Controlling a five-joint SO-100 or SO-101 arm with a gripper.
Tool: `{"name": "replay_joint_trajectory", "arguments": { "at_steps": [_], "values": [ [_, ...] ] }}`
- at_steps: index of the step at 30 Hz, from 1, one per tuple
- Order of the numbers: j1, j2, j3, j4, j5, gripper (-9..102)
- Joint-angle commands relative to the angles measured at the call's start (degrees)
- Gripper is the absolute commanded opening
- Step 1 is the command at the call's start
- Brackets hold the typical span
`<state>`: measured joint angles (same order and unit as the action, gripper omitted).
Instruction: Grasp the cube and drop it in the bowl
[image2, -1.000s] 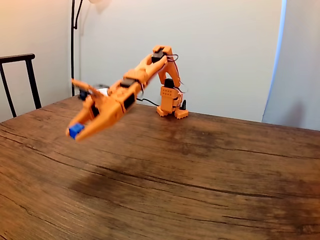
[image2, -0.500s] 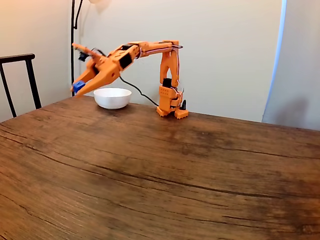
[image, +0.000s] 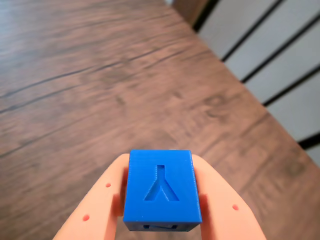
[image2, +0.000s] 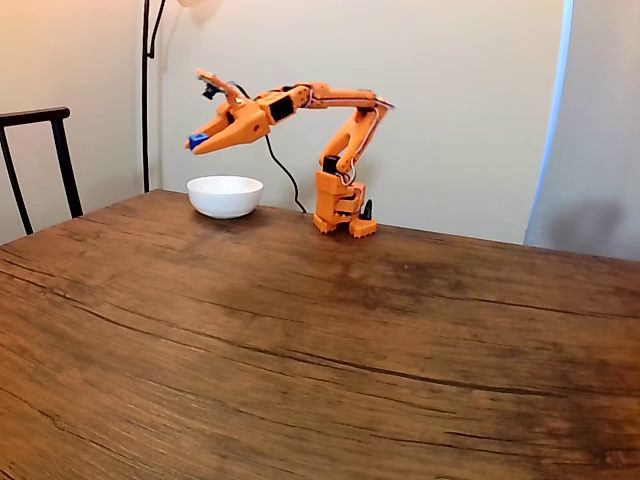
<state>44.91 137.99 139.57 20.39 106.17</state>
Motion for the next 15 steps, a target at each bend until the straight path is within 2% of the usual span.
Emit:
{"name": "replay_joint_trajectory", "arguments": {
  "at_steps": [1, 9, 15],
  "values": [
    [3.60, 8.96, 4.66, 0.09, 0.09, 5],
    [16.88, 29.27, 21.27, 0.35, 0.00, 5],
    [28.39, 40.87, 29.09, 8.61, -0.26, 1]
  ]
}}
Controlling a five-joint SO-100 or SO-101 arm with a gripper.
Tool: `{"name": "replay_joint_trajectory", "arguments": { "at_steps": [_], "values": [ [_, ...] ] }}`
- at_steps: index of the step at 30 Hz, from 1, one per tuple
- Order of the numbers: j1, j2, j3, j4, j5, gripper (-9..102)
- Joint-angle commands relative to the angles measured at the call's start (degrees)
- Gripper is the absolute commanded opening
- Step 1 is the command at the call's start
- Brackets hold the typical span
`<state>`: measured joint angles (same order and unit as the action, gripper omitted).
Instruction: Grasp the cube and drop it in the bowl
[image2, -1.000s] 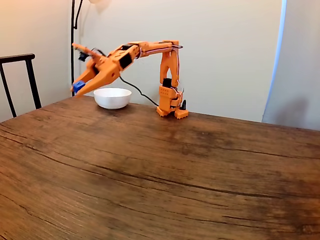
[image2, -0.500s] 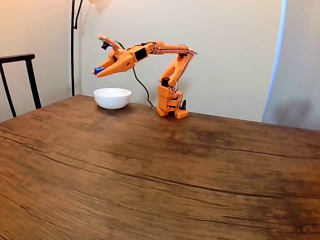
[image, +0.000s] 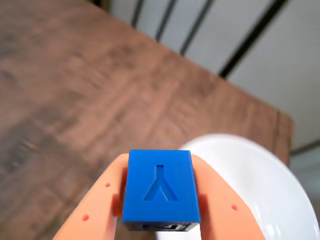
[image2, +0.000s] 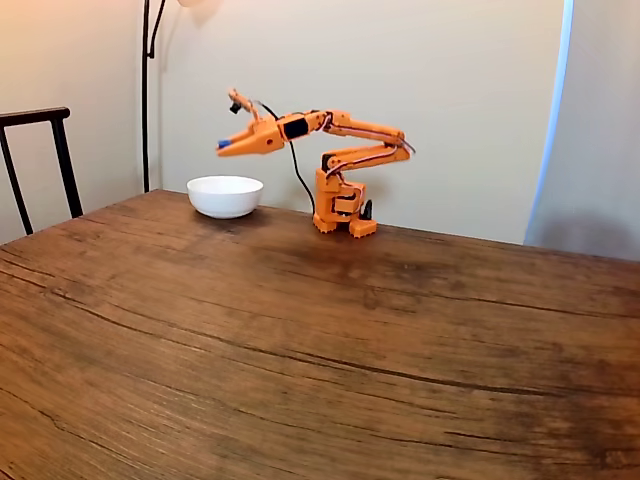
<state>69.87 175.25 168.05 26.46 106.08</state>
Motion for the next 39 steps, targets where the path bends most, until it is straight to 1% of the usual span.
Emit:
{"name": "replay_joint_trajectory", "arguments": {
  "at_steps": [1, 7, 12, 18, 21, 24, 27, 31, 39],
  "values": [
    [5.10, 5.19, 1.67, 3.52, -0.09, 1],
    [12.74, 13.27, 8.70, 4.92, 0.00, 1],
    [13.62, 14.94, 10.20, 6.77, 0.09, 4],
    [15.47, 14.94, 10.20, 7.03, -0.79, 26],
    [14.94, 14.94, 10.20, 6.68, -0.88, 32],
    [13.71, 14.94, 9.23, 7.03, -0.97, 34],
    [11.34, 14.94, 6.94, 7.29, -0.97, 33],
    [5.80, 14.94, 3.08, 7.38, -4.13, 32],
    [-9.40, 14.94, -4.13, 7.38, -5.80, 13]
  ]
}}
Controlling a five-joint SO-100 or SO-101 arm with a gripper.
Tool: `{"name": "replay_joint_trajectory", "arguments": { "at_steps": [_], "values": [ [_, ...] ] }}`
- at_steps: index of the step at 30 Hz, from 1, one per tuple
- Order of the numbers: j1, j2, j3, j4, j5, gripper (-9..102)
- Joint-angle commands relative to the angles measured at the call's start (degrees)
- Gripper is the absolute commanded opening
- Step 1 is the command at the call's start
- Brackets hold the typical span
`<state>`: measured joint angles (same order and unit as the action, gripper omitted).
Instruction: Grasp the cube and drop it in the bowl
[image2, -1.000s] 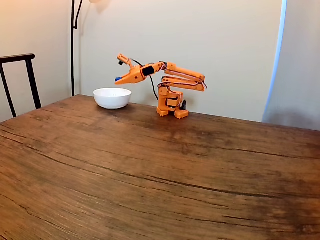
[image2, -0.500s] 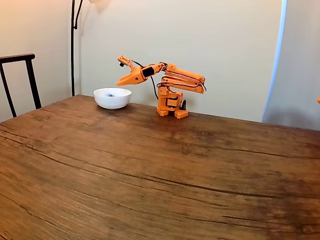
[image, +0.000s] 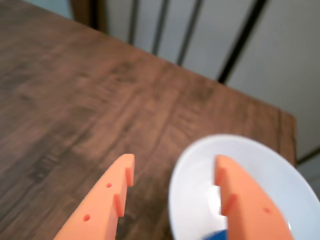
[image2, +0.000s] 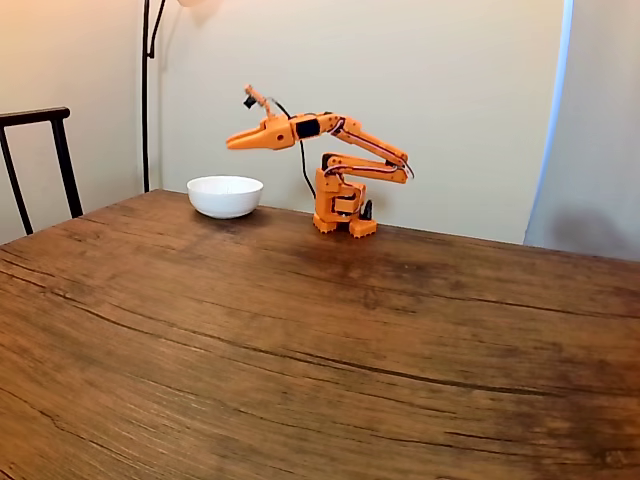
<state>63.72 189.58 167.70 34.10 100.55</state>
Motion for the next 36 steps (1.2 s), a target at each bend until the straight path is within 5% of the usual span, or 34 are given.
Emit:
{"name": "replay_joint_trajectory", "arguments": {
  "at_steps": [1, 8, 24, 36],
  "values": [
    [-5.45, 0.62, -4.39, -0.26, -0.26, 11],
    [-19.78, 0.53, -8.09, -0.26, -0.26, 0],
    [-51.33, 0.62, -1.85, 5.19, -0.26, -1],
    [-59.94, 0.70, 10.55, 5.45, 0.44, -1]
  ]
}}
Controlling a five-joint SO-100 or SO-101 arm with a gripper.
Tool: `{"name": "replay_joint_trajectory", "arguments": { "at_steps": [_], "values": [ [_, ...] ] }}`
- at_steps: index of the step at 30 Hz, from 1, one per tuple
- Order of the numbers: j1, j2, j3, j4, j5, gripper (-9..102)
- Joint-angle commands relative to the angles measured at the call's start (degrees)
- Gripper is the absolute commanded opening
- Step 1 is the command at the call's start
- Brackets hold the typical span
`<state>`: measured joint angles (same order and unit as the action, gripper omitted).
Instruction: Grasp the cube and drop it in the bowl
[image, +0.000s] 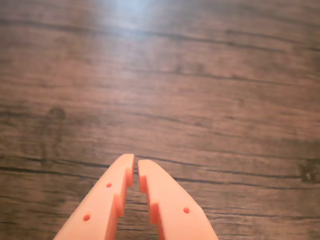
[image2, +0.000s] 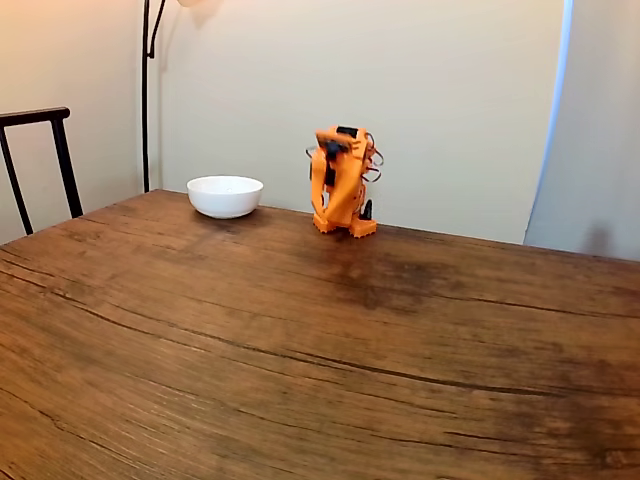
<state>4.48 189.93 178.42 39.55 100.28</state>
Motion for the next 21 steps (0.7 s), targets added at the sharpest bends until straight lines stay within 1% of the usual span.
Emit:
{"name": "replay_joint_trajectory", "arguments": {
  "at_steps": [1, 5, 11, 17, 21],
  "values": [
    [-0.62, 0.35, -0.18, 0.09, 0.88, -1],
    [0.35, -0.18, -0.18, 0.53, 0.97, -1],
    [0.35, 0.35, -0.18, 12.57, 0.97, -1],
    [1.32, 0.35, -0.18, 20.92, 1.05, -1],
    [2.64, 0.35, -0.18, 29.00, 0.35, -1]
  ]
}}
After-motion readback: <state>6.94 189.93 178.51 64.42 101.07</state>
